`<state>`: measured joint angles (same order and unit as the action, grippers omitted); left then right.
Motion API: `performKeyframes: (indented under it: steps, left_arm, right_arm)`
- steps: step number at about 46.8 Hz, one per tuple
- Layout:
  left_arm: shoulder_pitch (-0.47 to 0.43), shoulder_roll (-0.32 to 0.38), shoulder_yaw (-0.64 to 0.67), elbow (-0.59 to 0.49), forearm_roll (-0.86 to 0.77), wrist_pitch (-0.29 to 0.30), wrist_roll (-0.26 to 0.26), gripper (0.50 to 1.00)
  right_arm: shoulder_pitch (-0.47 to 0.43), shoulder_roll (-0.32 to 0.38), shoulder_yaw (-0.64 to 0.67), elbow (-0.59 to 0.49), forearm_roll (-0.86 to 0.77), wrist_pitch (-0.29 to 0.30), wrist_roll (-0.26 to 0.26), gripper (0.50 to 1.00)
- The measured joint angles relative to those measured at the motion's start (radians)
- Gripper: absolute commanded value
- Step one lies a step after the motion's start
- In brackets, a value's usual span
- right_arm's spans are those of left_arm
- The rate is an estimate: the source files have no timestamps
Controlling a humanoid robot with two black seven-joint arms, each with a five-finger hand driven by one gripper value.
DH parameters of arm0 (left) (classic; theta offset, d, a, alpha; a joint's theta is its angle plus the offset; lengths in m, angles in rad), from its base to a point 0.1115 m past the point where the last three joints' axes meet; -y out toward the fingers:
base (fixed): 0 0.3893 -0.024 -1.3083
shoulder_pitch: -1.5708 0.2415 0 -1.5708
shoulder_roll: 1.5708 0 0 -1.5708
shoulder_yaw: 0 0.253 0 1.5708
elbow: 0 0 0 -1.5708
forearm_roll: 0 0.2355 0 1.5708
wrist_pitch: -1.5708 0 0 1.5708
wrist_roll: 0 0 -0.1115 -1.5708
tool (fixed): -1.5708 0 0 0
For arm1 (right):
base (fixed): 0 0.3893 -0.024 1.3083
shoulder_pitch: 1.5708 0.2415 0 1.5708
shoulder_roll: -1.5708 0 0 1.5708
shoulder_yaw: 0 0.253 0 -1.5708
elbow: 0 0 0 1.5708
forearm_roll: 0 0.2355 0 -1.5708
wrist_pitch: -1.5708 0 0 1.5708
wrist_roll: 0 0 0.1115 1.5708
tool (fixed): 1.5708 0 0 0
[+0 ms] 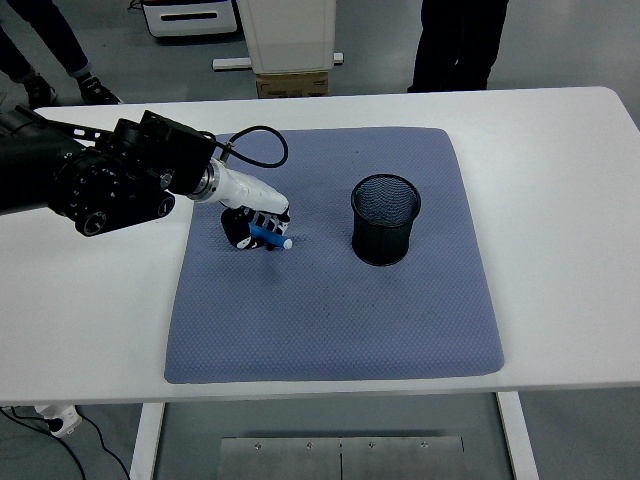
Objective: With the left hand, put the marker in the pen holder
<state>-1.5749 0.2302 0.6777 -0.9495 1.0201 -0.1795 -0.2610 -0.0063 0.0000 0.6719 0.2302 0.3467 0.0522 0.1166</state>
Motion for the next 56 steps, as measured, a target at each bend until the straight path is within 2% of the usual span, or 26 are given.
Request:
performKeyframes:
  steps: [39,47,56]
  left_arm:
    - [0.0,0.002,-0.003,0.003,-0.001,0.012,0.002,0.566]
    - [0.0,0.002,-0.003,0.003,0.0,0.054,0.008,0.566]
    - [0.002,0.0,0.0,0.002,0.001,0.058,0.008,0.566]
  right_arm:
    - [-0.001,0.0,0.0,0.0,0.0,0.0,0.0,1.0]
    - [-0.001,0.0,0.0,0.0,0.0,0.0,0.0,1.0]
    - [-0.001,0.0,0.0,0.0,0.0,0.0,0.0,1.0]
